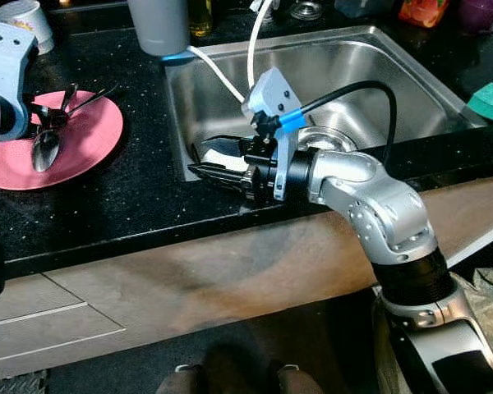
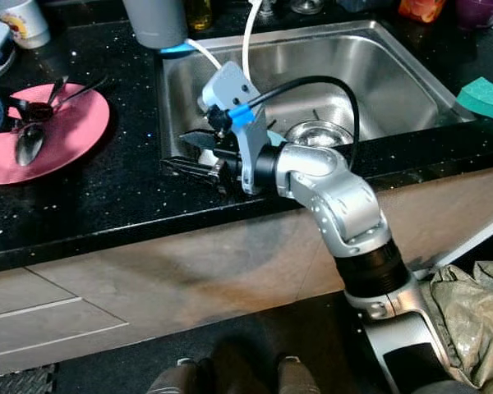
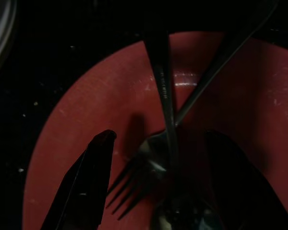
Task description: Kitchen organization
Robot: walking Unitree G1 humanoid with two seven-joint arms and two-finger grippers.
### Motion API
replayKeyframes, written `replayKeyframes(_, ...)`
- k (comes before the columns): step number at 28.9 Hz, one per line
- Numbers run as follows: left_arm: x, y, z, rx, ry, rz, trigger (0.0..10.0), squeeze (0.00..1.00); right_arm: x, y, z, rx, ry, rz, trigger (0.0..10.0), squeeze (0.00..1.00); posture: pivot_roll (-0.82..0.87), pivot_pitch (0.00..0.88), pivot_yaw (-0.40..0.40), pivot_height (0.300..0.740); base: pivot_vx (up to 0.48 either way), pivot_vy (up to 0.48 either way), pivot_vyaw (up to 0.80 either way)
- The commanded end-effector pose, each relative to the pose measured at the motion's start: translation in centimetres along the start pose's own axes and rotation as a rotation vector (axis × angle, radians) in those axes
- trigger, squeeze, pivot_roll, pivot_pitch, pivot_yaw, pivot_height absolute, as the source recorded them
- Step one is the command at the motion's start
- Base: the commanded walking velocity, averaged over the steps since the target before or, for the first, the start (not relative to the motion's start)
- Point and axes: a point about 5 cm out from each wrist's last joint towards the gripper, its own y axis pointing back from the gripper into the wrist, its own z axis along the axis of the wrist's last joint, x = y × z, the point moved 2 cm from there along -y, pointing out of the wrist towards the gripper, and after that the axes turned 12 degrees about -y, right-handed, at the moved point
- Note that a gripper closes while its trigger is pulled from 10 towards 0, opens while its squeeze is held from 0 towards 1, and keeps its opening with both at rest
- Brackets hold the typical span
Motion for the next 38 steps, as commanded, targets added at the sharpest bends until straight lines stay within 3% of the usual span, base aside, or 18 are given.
replayKeyframes(1,-0.1,0.0,-0.1,0.007,0.017,-0.012,10.0,0.0,0.4,0.0,0.5,-0.011,0.019,0.019,10.0,0.0,0.02,0.214,0.018,0.74,0.0,0.0,0.0)
replayKeyframes(6,-0.3,0.0,-0.9,0.046,0.025,-0.028,10.0,0.0,0.4,0.0,0.5,-0.009,0.018,0.02,10.0,0.0,0.02,0.215,0.018,0.74,0.0,0.0,0.0)
replayKeyframes(7,-0.3,0.0,-1.1,0.054,0.032,-0.032,6.8,0.0,0.4,0.0,0.5,-0.008,0.018,0.02,10.0,0.0,0.02,0.215,0.018,0.74,0.0,0.0,0.0)
replayKeyframes(8,-0.3,0.0,-1.1,0.054,0.032,-0.032,6.8,0.0,0.4,0.0,0.5,-0.008,0.018,0.02,10.0,0.0,0.02,0.215,0.018,0.74,0.0,0.0,0.0)
replayKeyframes(9,-0.3,0.0,-1.2,0.056,0.033,-0.033,0.5,0.0,0.4,0.0,0.5,-0.008,0.017,0.02,10.0,0.0,0.02,0.215,0.018,0.74,0.0,0.0,0.0)
replayKeyframes(10,-0.4,0.0,-1.2,0.058,0.033,-0.035,0.0,0.0,0.4,0.0,0.5,-0.008,0.017,0.02,10.0,0.0,0.02,0.215,0.019,0.74,0.0,0.0,0.0)
replayKeyframes(14,-0.5,0.0,-1.3,0.065,0.021,-0.041,0.0,0.0,0.3,0.0,0.4,-0.008,0.017,0.02,10.0,0.0,0.02,0.215,0.018,0.74,0.0,0.0,0.0)
replayKeyframes(15,-0.4,0.0,-1.3,0.066,0.008,-0.036,10.0,0.0,0.3,0.0,0.4,-0.007,0.017,0.019,10.0,0.0,0.02,0.214,0.019,0.74,0.0,0.0,0.0)
replayKeyframes(16,-0.4,0.0,-1.3,0.066,0.008,-0.036,10.0,0.0,0.3,0.0,0.4,-0.007,0.017,0.019,10.0,0.0,0.02,0.214,0.019,0.74,0.0,0.0,0.0)
replayKeyframes(17,-0.4,0.0,-1.2,0.061,0.007,-0.033,5.8,0.0,0.3,0.0,0.4,-0.007,0.016,0.019,10.0,0.0,0.02,0.214,0.019,0.74,0.0,0.0,0.0)
replayKeyframes(18,-0.4,0.0,-1.2,0.057,0.009,-0.032,0.0,0.0,0.3,0.0,0.4,-0.007,0.015,0.019,10.0,0.0,0.02,0.214,0.019,0.74,0.0,0.0,0.0)
replayKeyframes(20,-0.4,0.0,-1.1,0.056,0.008,-0.033,0.0,0.0,0.3,0.0,0.4,-0.006,0.016,0.018,10.0,0.0,0.02,0.214,0.019,0.74,0.0,0.0,0.0)
replayKeyframes(21,-0.5,0.1,-1.1,0.058,-0.001,-0.038,9.1,0.0,0.3,0.1,0.3,-0.005,0.015,0.018,10.0,0.0,0.02,0.213,0.02,0.74,0.0,0.0,0.0)
replayKeyframes(22,-0.5,0.1,-1.1,0.058,-0.001,-0.038,9.1,0.0,0.3,0.1,0.3,-0.005,0.015,0.018,10.0,0.0,0.02,0.213,0.02,0.74,0.0,0.0,0.0)
replayKeyframes(23,-0.5,0.1,-1.1,0.057,-0.003,-0.038,2.3,0.0,0.3,0.1,0.3,-0.004,0.015,0.017,10.0,0.0,0.02,0.211,0.019,0.74,0.0,0.0,0.0)
replayKeyframes(24,-0.5,0.1,-1.1,0.056,-0.003,-0.037,0.6,0.0,0.3,0.1,0.3,-0.004,0.015,0.017,10.0,0.0,0.02,0.211,0.019,0.74,0.0,0.0,0.0)
replayKeyframes(25,-0.5,0.1,-1.1,0.054,-0.002,-0.036,0.0,0.0,0.3,0.1,0.3,-0.004,0.015,0.017,10.0,0.0,0.02,0.211,0.019,0.74,0.0,0.0,0.0)
replayKeyframes(38,0.0,0.4,-0.5,0.029,0.0,-0.016,0.0,0.0,0.3,0.0,0.2,-0.003,0.017,0.018,10.0,0.0,0.02,0.203,0.019,0.74,0.0,0.0,0.0)
